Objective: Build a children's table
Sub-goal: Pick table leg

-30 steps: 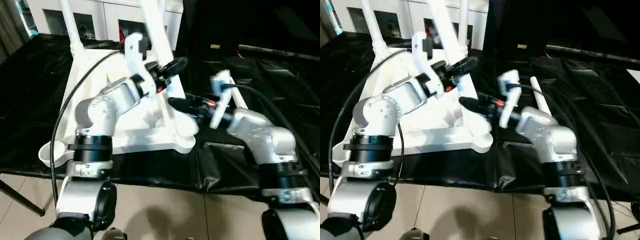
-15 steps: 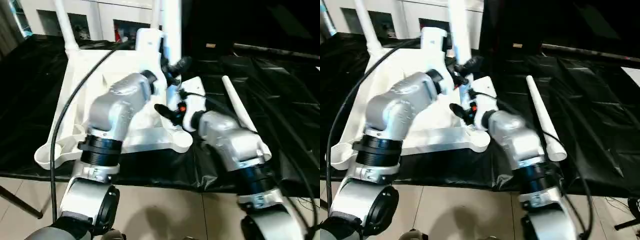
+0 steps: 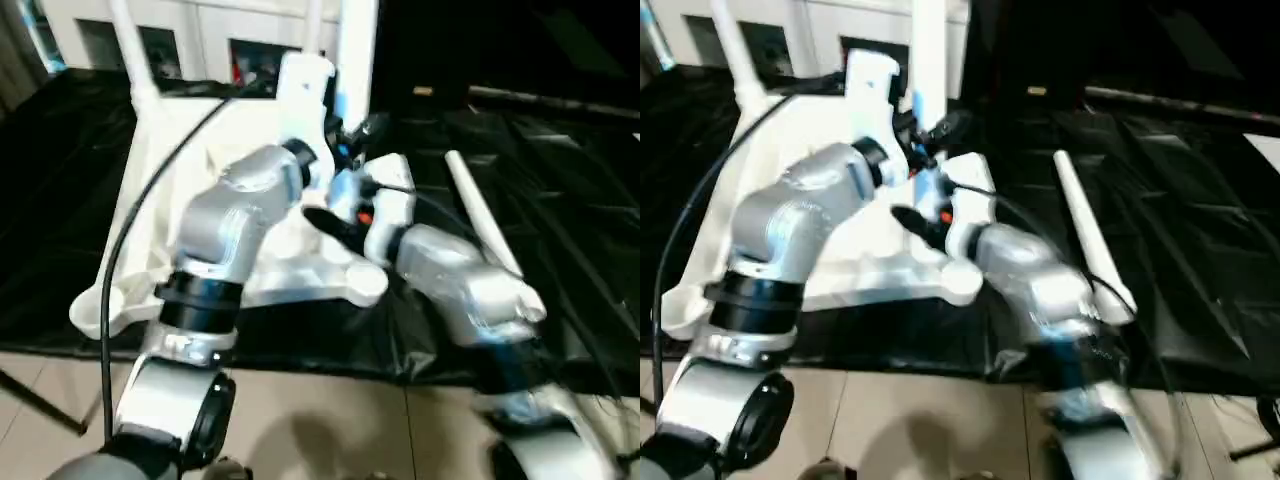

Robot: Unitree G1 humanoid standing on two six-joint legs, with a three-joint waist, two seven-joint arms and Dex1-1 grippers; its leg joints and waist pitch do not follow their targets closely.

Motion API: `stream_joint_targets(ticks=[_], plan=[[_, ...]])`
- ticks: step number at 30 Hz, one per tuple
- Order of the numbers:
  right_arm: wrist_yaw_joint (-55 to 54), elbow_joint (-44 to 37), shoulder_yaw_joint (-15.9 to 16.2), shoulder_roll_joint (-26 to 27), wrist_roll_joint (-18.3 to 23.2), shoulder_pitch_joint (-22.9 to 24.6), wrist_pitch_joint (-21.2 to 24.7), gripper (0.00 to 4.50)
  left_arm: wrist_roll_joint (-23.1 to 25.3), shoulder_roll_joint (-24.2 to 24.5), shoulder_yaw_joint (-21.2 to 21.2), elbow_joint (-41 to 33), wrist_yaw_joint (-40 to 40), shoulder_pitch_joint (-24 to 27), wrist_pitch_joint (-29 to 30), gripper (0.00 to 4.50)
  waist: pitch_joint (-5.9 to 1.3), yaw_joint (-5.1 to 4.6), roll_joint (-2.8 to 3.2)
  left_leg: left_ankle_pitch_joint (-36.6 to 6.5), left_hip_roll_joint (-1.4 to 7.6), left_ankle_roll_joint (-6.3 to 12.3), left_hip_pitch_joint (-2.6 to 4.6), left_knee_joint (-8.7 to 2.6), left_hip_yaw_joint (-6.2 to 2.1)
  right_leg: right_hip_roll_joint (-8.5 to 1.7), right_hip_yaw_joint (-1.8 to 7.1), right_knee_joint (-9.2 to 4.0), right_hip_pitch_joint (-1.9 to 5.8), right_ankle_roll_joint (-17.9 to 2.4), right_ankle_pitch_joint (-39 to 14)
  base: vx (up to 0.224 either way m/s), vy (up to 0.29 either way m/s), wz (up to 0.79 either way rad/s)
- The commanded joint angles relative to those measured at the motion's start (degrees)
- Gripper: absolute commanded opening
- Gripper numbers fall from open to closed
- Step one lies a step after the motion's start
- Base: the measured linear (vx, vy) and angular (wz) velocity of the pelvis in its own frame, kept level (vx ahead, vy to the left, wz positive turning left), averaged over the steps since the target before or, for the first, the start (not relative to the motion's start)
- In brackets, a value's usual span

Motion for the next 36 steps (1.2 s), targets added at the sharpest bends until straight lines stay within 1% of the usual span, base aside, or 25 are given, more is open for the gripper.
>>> stream_joint_targets(ticks=[1, 2, 3, 4, 5, 6, 7, 8, 10, 11, 12, 13, 15, 17, 19, 21, 23, 24, 26, 29, 31, 32, 33, 34, 36], plan=[[7.4, -5.5, 1.2, -1.6, 4.1, 0.9, -0.2, 1.99, -4.8, 1.0, 4.3, -0.2, -2.8, 0.5, 4.1, 3.10, -4.64, 0.19, 0.13, -3.6, 1.07, 0.24, 1.05, -3.35, -0.18, -4.12, 2.92, -3.22, 3.95, -11.3, 2.7, 0.000, 0.000, 0.00], [9.4, -6.4, 1.3, -2.9, 4.8, 1.3, 0.2, 1.99, -8.2, 1.1, 6.0, -0.7, -4.8, 0.7, 6.3, 3.10, -4.59, 0.14, 0.12, -3.8, 1.02, 0.60, 1.05, -3.27, -0.11, -4.02, 2.91, -3.27, 3.83, -11.8, 2.3, 0.000, 0.000, 0.00], [12.7, -7.7, 1.1, -5.0, 6.3, 1.8, 0.9, 1.99, -13.1, 1.9, 8.2, -1.2, -8.1, 1.0, 9.5, 3.10, -4.53, 0.14, 0.02, -3.9, 1.01, 0.87, 0.97, -3.31, -0.13, -4.04, 2.88, -3.38, 3.89, -12.1, 1.4, 0.000, 0.000, 0.00], [16.5, -8.8, 0.1, -6.7, 8.9, 2.3, 1.6, 1.99, -17.9, 2.8, 10.3, -1.4, -11.4, 1.4, 12.6, 3.10, -4.57, 0.22, 0.04, -4.1, 0.87, 0.94, 1.00, -3.19, -0.08, -4.04, 2.84, -3.30, 4.02, -12.3, 1.0, 0.000, 0.000, 0.00], [17.4, -9.0, -0.2, -7.0, 9.5, 2.4, 1.8, 1.99, -18.9, 3.0, 10.7, -1.4, -12.1, 1.5, 13.2, 3.10, -4.57, 0.30, 0.01, -4.1, 0.83, 1.10, 0.94, -3.15, -0.07, -4.05, 2.85, -3.31, 4.10, -12.5, 0.6, 0.000, 0.000, 0.00], [18.1, -9.2, -0.3, -7.6, 10.0, 2.4, 2.2, 1.99, -19.9, 3.3, 11.0, -1.4, -13.1, 1.6, 14.0, 3.10, -4.51, 0.21, -0.02, -4.5, 1.05, 1.41, 0.87, -3.23, -0.11, -4.05, 2.88, -3.42, 3.87, -12.6, 0.0, 0.000, 0.000, 0.00], [19.1, -9.4, -0.5, -8.2, 10.5, 2.4, 2.6, 1.99, -21.0, 3.7, 11.1, -1.6, -14.5, 1.9, 14.8, 3.10, -4.54, 0.08, 0.11, -4.9, 1.09, 1.55, 1.06, -3.24, -0.14, -3.98, 2.78, -3.57, 3.70, -12.5, -1.0, 0.000, 0.000, 0.00], [20.6, -10.1, -1.1, -8.9, 12.1, 2.5, 4.1, 1.98, -24.4, 3.3, 12.3, -2.1, -16.1, 2.4, 16.6, 3.10, -4.46, 0.03, 0.01, -5.2, 1.08, 1.54, 1.08, -3.23, -0.10, -3.96, 2.79, -3.68, 3.67, -12.5, -1.7, 0.000, 0.000, 0.00], [22.3, -11.1, -1.6, -9.5, 14.4, 2.8, 5.7, 1.98, -28.4, 3.2, 12.8, -3.3, -18.7, 3.6, 18.2, 3.10, -4.44, 0.22, 0.12, -5.4, 1.22, 1.36, 1.11, -3.28, -0.18, -4.12, 2.81, -3.72, 3.68, -12.6, -3.0, 0.000, 0.000, 0.00], [22.7, -11.5, -1.7, -9.6, 15.0, 3.0, 6.0, 1.98, -29.4, 3.3, 12.5, -4.1, -19.7, 4.2, 18.5, 2.93, -4.39, 0.18, 0.20, -5.7, 1.26, 1.18, 1.07, -3.33, -0.20, -4.11, 2.80, -3.82, 3.67, -12.5, -3.5, 0.000, 0.000, 0.00], [23.0, -12.2, -1.6, -9.9, 15.8, 3.4, 6.5, 1.98, -30.4, 3.5, 11.8, -5.6, -21.3, 5.0, 18.9, 2.83, -4.41, 0.22, 0.15, -5.9, 1.31, 0.93, 1.13, -3.36, -0.21, -4.10, 2.80, -3.82, 3.63, -12.2, -3.9, 0.000, 0.000, 0.00], [23.2, -12.7, -1.3, -10.0, 16.1, 3.7, 6.7, 1.98, -30.6, 3.5, 11.6, -6.0, -21.5, 5.2, 19.2, 2.77, -4.42, 0.19, 0.17, -5.7, 1.31, 0.86, 1.08, -3.40, -0.21, -4.05, 2.81, -3.87, 3.65, -12.0, -4.0, 0.000, 0.000, 0.00], [23.7, -13.1, -1.0, -10.4, 16.5, 4.0, 7.1, 1.98, -31.0, 3.6, 11.6, -6.3, -21.6, 5.1, 19.9, 2.71, -4.44, 0.29, 0.22, -6.0, 1.36, 0.42, 1.38, -3.38, -0.17, -3.97, 2.82, -3.98, 3.36, -11.4, -4.8, 0.000, 0.000, 0.00], [24.1, -13.4, -0.8, -10.6, 16.8, 4.3, 7.3, 1.98, -30.6, 3.7, 11.6, -6.0, -21.4, 4.8, 19.9, 2.44, -4.32, 0.44, 0.25, -6.6, 1.38, 0.03, 1.31, -3.48, -0.19, -4.06, 2.83, -4.17, 3.39, -10.8, -6.4, 0.000, 0.000, 0.00], [24.5, -13.5, -0.6, -10.8, 16.9, 4.5, 7.5, 1.98, -30.4, 4.0, 11.5, -5.4, -21.1, 4.5, 19.9, 2.36, -4.28, 0.47, 0.19, -7.1, 1.34, -0.43, 1.28, -3.52, -0.21, -4.09, 2.85, -4.33, 3.40, -10.1, -7.9, 0.000, 0.000, 0.00], [24.8, -13.5, -0.4, -11.0, 17.0, 4.4, 7.8, 1.98, -29.9, 4.4, 11.5, -3.7, -20.2, 3.8, 19.8, 2.33, -4.34, 0.53, 0.30, -7.0, 1.31, -0.70, 1.29, -3.54, -0.28, -4.06, 2.84, -4.38, 3.38, -9.3, -8.5, 0.000, 0.000, 0.00], [24.7, -13.5, -0.3, -11.2, 17.1, 4.4, 7.8, 1.98, -29.8, 4.6, 11.4, -3.6, -20.0, 3.8, 19.5, 2.21, -4.42, 0.59, 0.19, -6.5, 1.28, -0.90, 1.20, -3.49, -0.30, -4.08, 2.83, -4.32, 3.46, -9.1, -7.9, 0.000, 0.000, 0.00], [24.6, -13.6, -0.2, -11.5, 17.4, 4.3, 8.0, 1.98, -29.8, 4.9, 11.0, -3.7, -19.8, 3.9, 19.2, 2.17, -4.43, 0.60, 0.34, -6.3, 1.30, -1.01, 1.19, -3.53, -0.34, -4.10, 2.81, -4.25, 3.46, -9.1, -7.6, 0.000, 0.000, 0.00], [24.6, -13.6, 0.0, -11.7, 17.4, 4.3, 8.1, 1.98, -29.8, 5.1, 10.8, -3.9, -20.0, 3.9, 19.2, 2.14, -4.47, 0.55, 0.24, -6.2, 1.27, -0.92, 1.16, -3.50, -0.33, -4.05, 2.80, -4.21, 3.49, -9.2, -7.0, 0.000, 0.000, 0.00], [24.7, -13.5, 0.5, -12.2, 16.7, 4.4, 7.7, 1.98, -28.8, 5.5, 9.8, -4.3, -20.1, 4.0, 18.9, 2.11, -4.51, 0.58, 0.13, -5.6, 1.28, -0.81, 1.14, -3.46, -0.30, -4.06, 2.80, -4.12, 3.53, -9.5, -6.0, 0.000, 0.000, 0.00], [24.7, -13.4, 0.6, -12.3, 16.4, 4.4, 7.4, 1.98, -28.4, 5.5, 9.5, -4.3, -20.0, 4.1, 18.6, 2.09, -4.53, 0.61, 0.16, -5.3, 1.25, -0.71, 1.13, -3.42, -0.27, -4.03, 2.80, -4.03, 3.55, -9.5, -5.6, 0.000, 0.000, 0.00], [23.7, -12.7, 1.1, -12.3, 15.0, 4.3, 6.4, 1.98, -27.3, 5.5, 9.2, -3.9, -19.1, 3.9, 17.4, 2.07, -4.53, 0.60, 0.12, -5.1, 1.26, -0.70, 1.07, -3.42, -0.29, -4.04, 2.79, -4.05, 3.55, -9.5, -5.4, 0.000, 0.000, 0.00], [23.3, -12.3, 1.2, -12.3, 14.7, 4.2, 6.5, 1.98, -26.9, 5.5, 9.1, -3.8, -18.8, 3.8, 16.9, 2.07, -4.55, 0.62, 0.16, -5.0, 1.23, -0.71, 1.07, -3.41, -0.28, -4.06, 2.79, -4.03, 3.59, -9.5, -5.4, 0.000, 0.000, 0.00], [22.9, -11.9, 1.3, -12.3, 14.6, 4.0, 6.6, 2.33, -26.5, 5.5, 9.1, -3.6, -18.4, 3.8, 16.5, 2.07, -4.53, 0.65, 0.16, -5.1, 1.25, -0.71, 1.09, -3.42, -0.29, -4.08, 2.79, -4.09, 3.58, -9.4, -5.7, 0.000, 0.000, 0.00], [17.4, -8.7, -0.3, -10.3, 12.9, 2.8, 5.7, 2.68, -23.7, 5.9, 7.7, -4.1, -17.6, 3.8, 14.1, 2.05, -4.59, 0.64, 0.21, -5.0, 1.30, -0.88, 1.15, -3.42, -0.32, -4.15, 2.81, -4.09, 3.44, -9.4, -5.9, 0.000, 0.000, 0.00]])
